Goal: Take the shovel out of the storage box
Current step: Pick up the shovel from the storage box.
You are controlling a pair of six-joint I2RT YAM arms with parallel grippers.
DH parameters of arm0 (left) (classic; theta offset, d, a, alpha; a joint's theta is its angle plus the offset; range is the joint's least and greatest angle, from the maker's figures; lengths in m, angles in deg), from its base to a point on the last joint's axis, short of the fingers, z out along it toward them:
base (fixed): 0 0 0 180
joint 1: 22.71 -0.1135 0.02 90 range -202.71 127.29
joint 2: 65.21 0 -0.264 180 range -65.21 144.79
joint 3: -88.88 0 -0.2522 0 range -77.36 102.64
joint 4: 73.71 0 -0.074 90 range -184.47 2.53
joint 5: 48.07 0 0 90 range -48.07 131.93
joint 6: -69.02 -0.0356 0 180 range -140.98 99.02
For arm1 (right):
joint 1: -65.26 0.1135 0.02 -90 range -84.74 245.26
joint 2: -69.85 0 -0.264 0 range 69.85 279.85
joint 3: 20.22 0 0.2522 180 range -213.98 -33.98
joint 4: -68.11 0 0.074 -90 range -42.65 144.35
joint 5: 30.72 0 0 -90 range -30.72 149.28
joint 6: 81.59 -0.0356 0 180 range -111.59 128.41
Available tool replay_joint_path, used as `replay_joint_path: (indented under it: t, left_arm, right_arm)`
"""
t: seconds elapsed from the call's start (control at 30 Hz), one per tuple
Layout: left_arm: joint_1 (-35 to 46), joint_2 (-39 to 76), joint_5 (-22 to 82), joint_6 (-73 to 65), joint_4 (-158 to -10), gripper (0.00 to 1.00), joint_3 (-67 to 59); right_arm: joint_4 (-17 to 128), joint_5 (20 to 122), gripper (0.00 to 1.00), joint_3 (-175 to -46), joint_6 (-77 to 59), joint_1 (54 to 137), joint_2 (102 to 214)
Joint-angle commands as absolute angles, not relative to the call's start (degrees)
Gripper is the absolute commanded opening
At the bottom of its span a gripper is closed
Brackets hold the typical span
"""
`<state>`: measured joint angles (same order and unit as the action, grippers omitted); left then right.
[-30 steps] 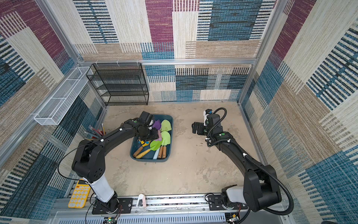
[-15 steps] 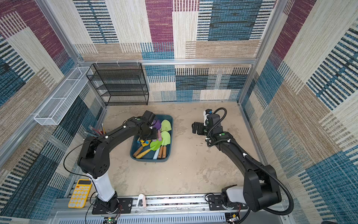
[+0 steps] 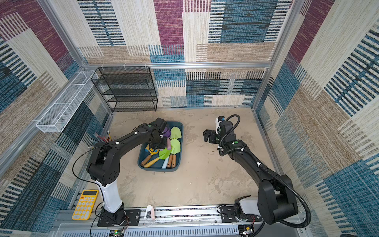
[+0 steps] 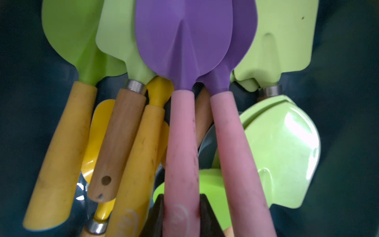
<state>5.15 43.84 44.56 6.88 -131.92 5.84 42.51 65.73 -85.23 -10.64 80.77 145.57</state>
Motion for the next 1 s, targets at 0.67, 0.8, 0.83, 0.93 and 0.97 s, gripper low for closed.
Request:
replay_joint_path:
  t: [0.67, 0.8, 0.83, 0.93, 0.97]
  left_arm:
    - [3.6, 36.1, 35.0, 7.4, -129.7, 0.0, 4.0]
    - [1.6, 32.9, 25.8, 10.1, -123.1, 0.0, -0.5]
    - [0.8, 32.2, 22.2, 11.3, -121.0, 0.0, -1.7]
    - [-1.3, 31.2, 11.7, 15.6, -113.6, 0.0, -5.5]
    - [-1.7, 31.0, 9.4, 17.1, -111.2, 0.0, -6.6]
  right_arm:
    - [50.4, 80.5, 0.98, -83.0, -16.6, 81.0, 143.1]
    - [58.9, 91.1, 0.98, -80.7, -22.5, 80.9, 143.8]
    - [60.8, 92.9, 0.98, -80.2, -23.8, 80.9, 144.0]
    - [66.3, 97.3, 0.99, -79.2, -27.3, 80.9, 144.8]
    - [68.3, 98.9, 0.99, -78.9, -28.6, 80.9, 145.2]
